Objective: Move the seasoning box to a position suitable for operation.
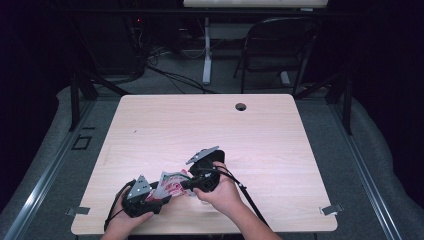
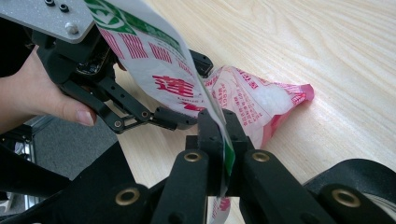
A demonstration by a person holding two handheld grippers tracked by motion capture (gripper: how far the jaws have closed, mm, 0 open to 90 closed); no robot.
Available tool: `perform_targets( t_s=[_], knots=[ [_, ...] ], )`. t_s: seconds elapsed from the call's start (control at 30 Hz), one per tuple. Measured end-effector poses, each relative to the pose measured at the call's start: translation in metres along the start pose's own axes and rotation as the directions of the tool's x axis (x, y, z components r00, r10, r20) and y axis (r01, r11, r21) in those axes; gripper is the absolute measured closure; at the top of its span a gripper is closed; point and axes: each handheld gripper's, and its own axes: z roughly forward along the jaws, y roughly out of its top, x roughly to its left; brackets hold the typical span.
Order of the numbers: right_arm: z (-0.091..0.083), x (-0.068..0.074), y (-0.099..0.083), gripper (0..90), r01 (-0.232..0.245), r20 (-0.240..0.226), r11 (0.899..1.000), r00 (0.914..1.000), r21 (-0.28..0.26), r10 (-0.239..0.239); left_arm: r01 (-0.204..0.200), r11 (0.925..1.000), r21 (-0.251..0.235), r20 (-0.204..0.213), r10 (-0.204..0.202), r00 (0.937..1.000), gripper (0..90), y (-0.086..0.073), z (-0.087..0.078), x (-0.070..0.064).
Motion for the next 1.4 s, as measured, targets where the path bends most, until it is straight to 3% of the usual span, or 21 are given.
perform_targets(
  t_s=[0.07,0.3,0.4,0.5,0.6,0.67,1.0,1.4],
  knots=[
    [0.0,0.0,0.0,90.0,0.001,0.0,1.0,1.0,0.0,-0.001,0.017,0.9998,-0.009,-0.002,-0.017,0.9999,33.9,-0.002,0.0,0.0],
    [-0.001,0.0,0.0,90.0,0.007,0.0,1.0,1.0,0.002,-0.007,-0.004,0.9997,0.024,-0.062,0.006,0.9981,31.0,-0.002,0.001,-0.007],
    [-0.001,0.0,-0.001,90.0,0.004,0.0,1.0,1.0,0.001,-0.004,-0.002,0.9996,0.028,-0.064,0.004,0.998,30.7,-0.003,0.0,-0.007],
    [0.0,0.0,-0.002,90.0,-0.009,-0.003,1.0,1.0,-0.013,0.009,0.027,0.9995,0.016,-0.061,-0.026,0.9978,28.7,-0.005,0.002,-0.006],
    [-0.001,0.0,-0.001,90.0,0.002,0.0,1.0,1.0,0.0,-0.002,0.039,0.9976,0.058,-0.06,-0.035,0.9975,26.2,-0.008,0.008,-0.005],
    [-0.001,0.0,-0.001,90.0,0.006,0.0,1.0,1.0,-0.001,-0.006,0.026,0.9972,0.07,-0.073,-0.02,0.9971,28.0,-0.01,0.012,-0.006],
    [-0.001,0.0,-0.001,90.0,0.002,-0.002,1.0,1.0,-0.006,-0.002,0.044,0.9966,0.07,-0.07,-0.039,0.9968,29.9,-0.011,0.016,-0.004],
    [-0.002,0.001,-0.001,90.0,0.001,0.004,1.0,1.0,-0.015,-0.001,0.053,0.9964,0.066,-0.068,-0.048,0.9965,41.9,-0.011,0.016,-0.001]
  ],
)
